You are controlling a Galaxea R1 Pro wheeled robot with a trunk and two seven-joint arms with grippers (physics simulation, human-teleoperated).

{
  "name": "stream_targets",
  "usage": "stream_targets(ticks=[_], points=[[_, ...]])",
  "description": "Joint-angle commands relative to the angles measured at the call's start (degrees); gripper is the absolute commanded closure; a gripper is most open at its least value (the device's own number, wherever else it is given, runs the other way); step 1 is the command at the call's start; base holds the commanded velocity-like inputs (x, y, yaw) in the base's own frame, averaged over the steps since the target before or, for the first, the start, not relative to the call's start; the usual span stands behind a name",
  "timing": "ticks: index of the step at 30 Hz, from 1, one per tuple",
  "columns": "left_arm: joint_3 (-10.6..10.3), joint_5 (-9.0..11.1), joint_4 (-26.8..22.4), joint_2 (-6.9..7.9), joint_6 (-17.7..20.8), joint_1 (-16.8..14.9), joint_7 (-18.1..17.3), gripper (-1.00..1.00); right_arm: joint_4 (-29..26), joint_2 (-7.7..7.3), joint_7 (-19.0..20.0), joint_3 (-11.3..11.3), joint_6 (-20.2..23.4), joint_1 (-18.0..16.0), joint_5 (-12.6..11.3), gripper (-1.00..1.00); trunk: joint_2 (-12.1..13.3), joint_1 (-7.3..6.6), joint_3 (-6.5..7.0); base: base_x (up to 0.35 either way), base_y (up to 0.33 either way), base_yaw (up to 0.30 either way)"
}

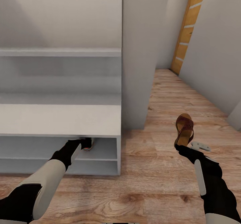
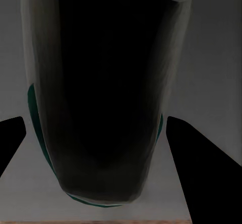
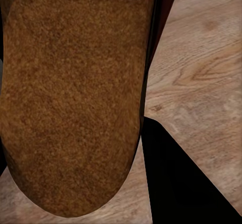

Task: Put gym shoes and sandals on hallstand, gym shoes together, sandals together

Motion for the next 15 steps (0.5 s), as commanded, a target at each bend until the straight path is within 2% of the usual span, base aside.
stream_targets(ticks=[1,15], points=[[0.1,-0.1,-0.1,-0.02,0.3,0.0,-0.3,1.00,-0.1,0.00,-0.3,0.0,0.3,0.0,-0.6,1.00,0.0,-0.01,-0.05,0.000,0.000,0.000],[0.1,-0.1,-0.1,0.01,0.3,0.0,-0.3,1.00,-0.2,0.04,-0.3,-0.1,0.4,0.0,-0.6,1.00,0.0,-0.01,-0.05,0.000,0.000,0.000]])
